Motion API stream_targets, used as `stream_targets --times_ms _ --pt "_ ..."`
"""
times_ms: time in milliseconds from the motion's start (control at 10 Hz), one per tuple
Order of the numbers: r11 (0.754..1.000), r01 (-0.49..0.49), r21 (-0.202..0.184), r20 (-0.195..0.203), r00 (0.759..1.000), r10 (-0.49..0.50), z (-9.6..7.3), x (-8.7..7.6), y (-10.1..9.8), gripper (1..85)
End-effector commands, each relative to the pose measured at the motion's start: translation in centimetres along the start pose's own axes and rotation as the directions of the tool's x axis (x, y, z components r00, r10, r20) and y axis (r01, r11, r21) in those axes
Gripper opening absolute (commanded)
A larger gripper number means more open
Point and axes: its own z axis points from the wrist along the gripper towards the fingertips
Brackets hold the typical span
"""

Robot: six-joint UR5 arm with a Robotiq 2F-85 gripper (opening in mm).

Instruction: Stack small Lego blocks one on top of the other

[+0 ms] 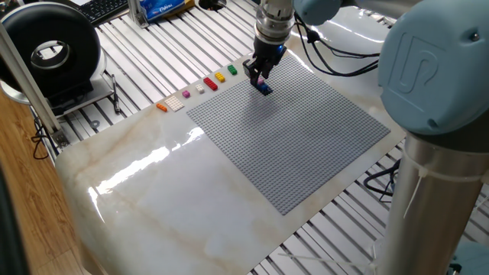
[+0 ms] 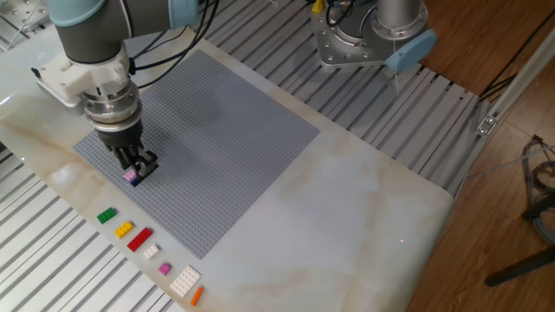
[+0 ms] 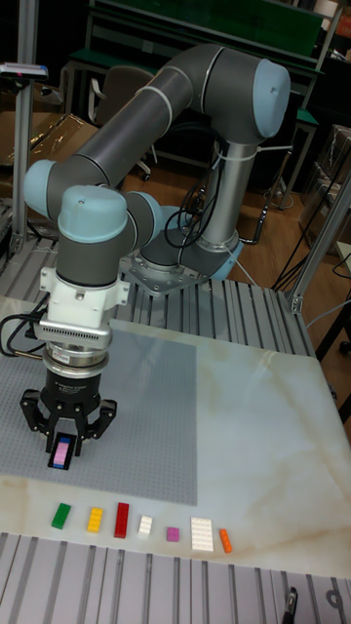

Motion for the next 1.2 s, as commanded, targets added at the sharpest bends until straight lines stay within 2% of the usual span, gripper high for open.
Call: stream_targets --times_ms 0,200,300,400,600,700,800,1000,1100 --pt "1.0 -0.007 0.012 -0.02 1.0 0.007 -0.9 -0.2 -0.1 40.7" --pt "0.998 -0.023 0.05 -0.052 0.998 0.026 -1.8 -0.1 -0.8 34.3" --pt "0.998 -0.024 0.062 -0.064 0.998 0.028 -2.5 -0.7 -1.5 31.7" --pt "0.995 -0.028 0.092 -0.08 0.996 0.035 -3.3 -1.1 -2.6 26.3" --pt "0.992 -0.036 0.123 -0.1 0.994 0.048 -4.4 -1.8 -4.6 15.3" --pt "0.989 -0.047 0.141 -0.108 0.992 0.063 -5.0 -2.4 -6.0 3.7" --pt "0.989 -0.052 0.141 -0.116 0.991 0.069 -5.7 -3.0 -7.1 1.0" --pt "0.992 -0.103 0.078 -0.121 0.986 0.112 -6.6 -4.1 -7.7 1.0" --pt "0.989 -0.121 0.084 -0.119 0.984 0.13 -6.6 -4.7 -8.7 1.0"
